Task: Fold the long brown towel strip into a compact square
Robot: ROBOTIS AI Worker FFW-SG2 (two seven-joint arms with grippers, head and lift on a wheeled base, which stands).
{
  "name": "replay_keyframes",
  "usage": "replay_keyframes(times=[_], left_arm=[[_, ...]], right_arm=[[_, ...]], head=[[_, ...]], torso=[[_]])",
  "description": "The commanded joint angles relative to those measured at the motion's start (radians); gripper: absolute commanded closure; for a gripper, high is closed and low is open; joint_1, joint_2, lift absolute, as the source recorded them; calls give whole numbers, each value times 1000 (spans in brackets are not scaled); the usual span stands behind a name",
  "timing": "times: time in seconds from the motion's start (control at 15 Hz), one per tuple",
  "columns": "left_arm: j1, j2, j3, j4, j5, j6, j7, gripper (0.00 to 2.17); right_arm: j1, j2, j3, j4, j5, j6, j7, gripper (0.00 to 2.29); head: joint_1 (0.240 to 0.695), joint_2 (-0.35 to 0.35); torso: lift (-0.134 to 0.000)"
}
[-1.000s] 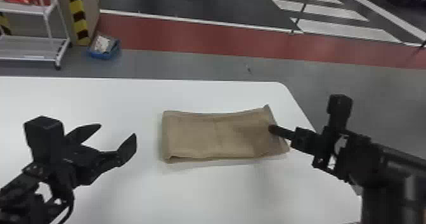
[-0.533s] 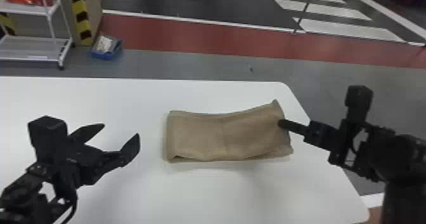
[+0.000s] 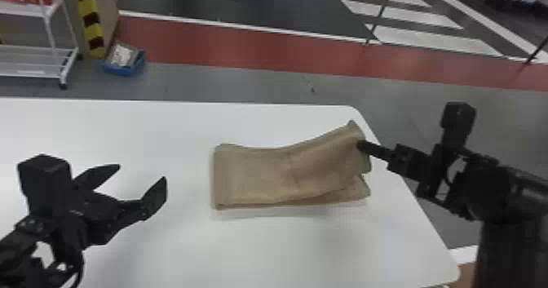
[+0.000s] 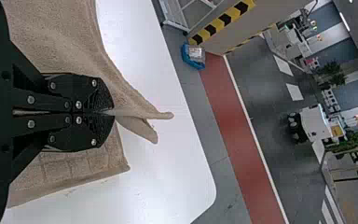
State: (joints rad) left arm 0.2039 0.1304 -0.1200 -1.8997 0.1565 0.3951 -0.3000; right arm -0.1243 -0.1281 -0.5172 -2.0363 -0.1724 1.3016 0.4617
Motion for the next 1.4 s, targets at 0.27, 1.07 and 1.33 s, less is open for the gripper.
replay_keyframes(times=[0.27,1.07,1.33], left_arm=[[0,-2,13,2,0,-3,2,29],[-11,-14,-76,4,61,-9,68,39],[-18,-14,-164,2,92,18,97,448]], right_arm=[[46,-1,-17,133,34,-164,26,1109],[216,68,-142,76,60,-419,46,87],[311,113,-181,36,31,-541,52,130]], head=[[695,-293],[695,-350],[695,-350]], torso=[[-124],[-124],[-124]])
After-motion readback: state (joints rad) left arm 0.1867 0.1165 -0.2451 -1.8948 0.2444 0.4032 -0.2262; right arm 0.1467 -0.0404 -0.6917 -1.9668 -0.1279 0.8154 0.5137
